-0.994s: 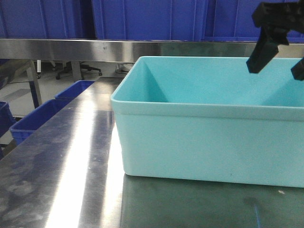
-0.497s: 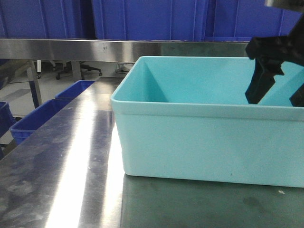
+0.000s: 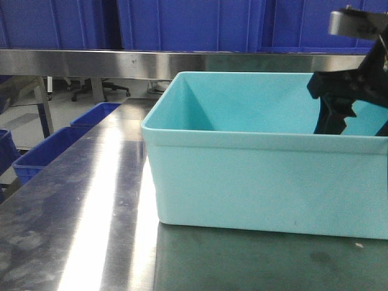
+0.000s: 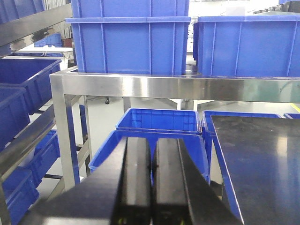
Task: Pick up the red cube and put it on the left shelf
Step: 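Lower the right gripper into the teal bin over the red cube, then close the right gripper on the red cube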
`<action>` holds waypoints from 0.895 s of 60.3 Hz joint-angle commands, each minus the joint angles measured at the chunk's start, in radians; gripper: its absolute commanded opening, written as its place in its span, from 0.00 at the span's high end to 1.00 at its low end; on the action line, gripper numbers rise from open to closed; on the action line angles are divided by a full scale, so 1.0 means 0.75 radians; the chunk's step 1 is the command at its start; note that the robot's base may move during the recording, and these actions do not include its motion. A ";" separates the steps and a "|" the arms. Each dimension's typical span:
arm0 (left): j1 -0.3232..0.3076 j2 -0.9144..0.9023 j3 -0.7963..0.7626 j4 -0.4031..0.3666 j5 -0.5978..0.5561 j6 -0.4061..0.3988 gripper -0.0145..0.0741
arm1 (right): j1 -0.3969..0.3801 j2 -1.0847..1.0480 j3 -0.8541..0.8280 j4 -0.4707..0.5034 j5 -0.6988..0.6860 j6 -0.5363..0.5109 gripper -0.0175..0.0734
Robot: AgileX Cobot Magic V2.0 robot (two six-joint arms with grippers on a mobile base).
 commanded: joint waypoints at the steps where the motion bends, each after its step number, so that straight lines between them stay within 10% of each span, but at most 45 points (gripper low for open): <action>1: -0.005 -0.020 0.033 0.000 -0.110 0.000 0.72 | 0.004 -0.016 -0.043 0.008 -0.040 -0.006 0.16; 30: -0.005 -0.020 0.033 0.000 -0.110 0.000 0.72 | 0.004 0.060 -0.043 0.008 -0.053 -0.006 0.18; 48: -0.005 -0.020 0.033 0.000 -0.110 0.000 0.72 | 0.004 0.013 -0.133 0.008 -0.039 -0.006 0.75; 54: -0.005 -0.020 0.033 0.000 -0.110 0.000 0.72 | 0.004 -0.053 -0.181 0.008 -0.056 -0.006 0.73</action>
